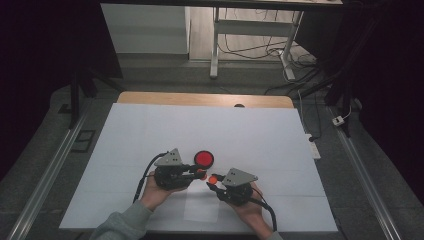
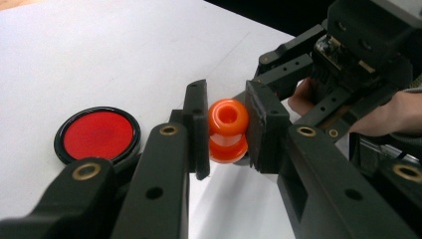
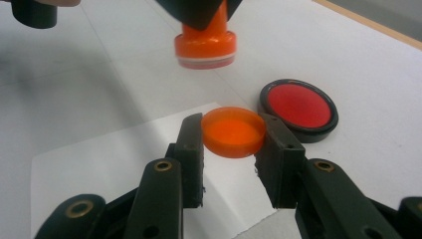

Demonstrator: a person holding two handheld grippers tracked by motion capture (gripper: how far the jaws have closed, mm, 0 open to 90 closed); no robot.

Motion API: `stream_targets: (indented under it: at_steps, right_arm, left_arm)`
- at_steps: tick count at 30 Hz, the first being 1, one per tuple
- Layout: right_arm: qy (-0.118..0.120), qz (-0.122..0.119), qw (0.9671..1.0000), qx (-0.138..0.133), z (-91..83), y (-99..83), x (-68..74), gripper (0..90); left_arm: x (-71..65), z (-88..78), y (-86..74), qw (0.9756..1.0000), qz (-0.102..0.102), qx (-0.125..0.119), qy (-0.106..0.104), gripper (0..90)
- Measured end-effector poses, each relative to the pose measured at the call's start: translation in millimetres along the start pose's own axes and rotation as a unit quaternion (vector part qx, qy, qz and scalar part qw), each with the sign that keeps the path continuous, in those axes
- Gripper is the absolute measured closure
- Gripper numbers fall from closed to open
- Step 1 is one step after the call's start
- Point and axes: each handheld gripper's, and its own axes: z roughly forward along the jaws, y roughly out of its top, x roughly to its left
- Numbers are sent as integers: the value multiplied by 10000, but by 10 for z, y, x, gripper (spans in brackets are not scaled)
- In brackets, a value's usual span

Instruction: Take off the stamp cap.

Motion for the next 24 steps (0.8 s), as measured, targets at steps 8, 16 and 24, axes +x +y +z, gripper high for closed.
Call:
stream_targets:
  at_steps: [8,16,24]
  right_arm:
    - [-132,101,9998,-53,-65,-22,-64,644]
    - [-272,196,9994,-57,-169,-86,-136,644]
    - [-452,372,9982,-107,-324,-171,-200,643]
  left_arm:
    - [10,-12,2,10000,-29,-54,-15,727]
    - [16,-37,2,10000,-22,-66,41,726]
    - [25,-51,0,9999,3,-55,99,726]
